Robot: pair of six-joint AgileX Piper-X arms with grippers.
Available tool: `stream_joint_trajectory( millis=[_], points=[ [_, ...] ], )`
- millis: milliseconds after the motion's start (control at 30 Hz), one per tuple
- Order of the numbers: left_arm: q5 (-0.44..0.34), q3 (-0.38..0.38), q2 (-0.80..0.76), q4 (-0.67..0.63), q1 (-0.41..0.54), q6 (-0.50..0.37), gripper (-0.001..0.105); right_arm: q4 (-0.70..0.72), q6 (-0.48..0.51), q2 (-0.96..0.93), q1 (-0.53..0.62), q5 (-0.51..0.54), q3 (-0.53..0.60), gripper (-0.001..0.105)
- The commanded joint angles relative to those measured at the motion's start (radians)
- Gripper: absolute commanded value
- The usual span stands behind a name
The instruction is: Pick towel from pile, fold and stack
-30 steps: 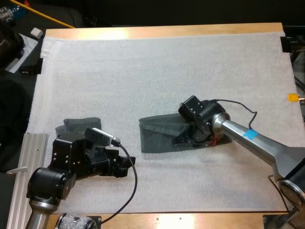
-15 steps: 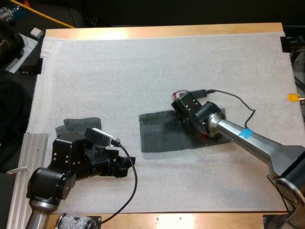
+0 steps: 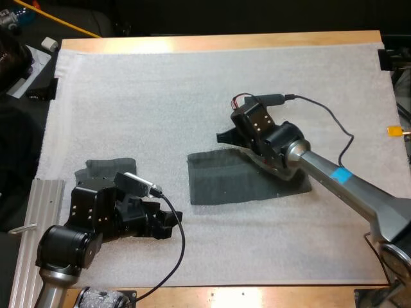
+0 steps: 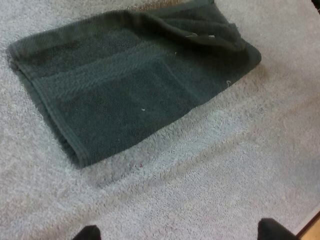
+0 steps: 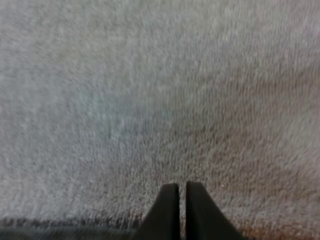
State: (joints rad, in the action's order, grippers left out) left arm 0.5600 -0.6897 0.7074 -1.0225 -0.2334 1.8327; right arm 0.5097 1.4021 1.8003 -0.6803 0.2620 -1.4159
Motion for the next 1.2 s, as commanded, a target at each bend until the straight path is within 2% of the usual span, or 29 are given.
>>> stream_joint_trajectory(
  millis=[0, 233, 367, 533, 633, 867, 1000, 1167],
  points=[
    [0.013, -0.004, -0.003, 0.001, -0.003, 0.003, 0.06, 0.033, 0.039, -0.068, 0.0, 0.024, -0.008, 0.005],
    [0.02, -0.005, 0.001, -0.002, -0.004, 0.003, 0.06, 0.153, 0.075, -0.173, 0.005, 0.021, -0.014, 0.049],
    [0.025, -0.005, 0.001, -0.004, -0.005, 0.005, 0.06, 0.267, 0.1, -0.222, 0.016, 0.021, -0.013, 0.062],
    [0.033, -0.006, 0.001, 0.001, -0.004, 0.018, 0.06, 0.39, 0.128, -0.274, 0.06, 0.006, -0.011, 0.064],
    [0.024, -0.004, -0.001, 0.002, -0.002, 0.008, 0.06, 0.388, 0.11, -0.268, 0.051, 0.012, -0.014, 0.063],
    [0.022, -0.002, 0.003, 0.053, -0.004, 0.015, 0.06, 0.569, 0.095, -0.277, 0.048, -0.074, -0.001, 0.062],
    [0.024, -0.001, 0.004, 0.073, -0.004, 0.02, 0.06, 0.561, 0.087, -0.285, 0.043, -0.136, 0.068, 0.061],
    [0.027, -0.001, 0.01, 0.074, -0.004, 0.02, 0.06, 0.451, 0.09, -0.298, 0.03, -0.214, 0.206, 0.061]
  ],
)
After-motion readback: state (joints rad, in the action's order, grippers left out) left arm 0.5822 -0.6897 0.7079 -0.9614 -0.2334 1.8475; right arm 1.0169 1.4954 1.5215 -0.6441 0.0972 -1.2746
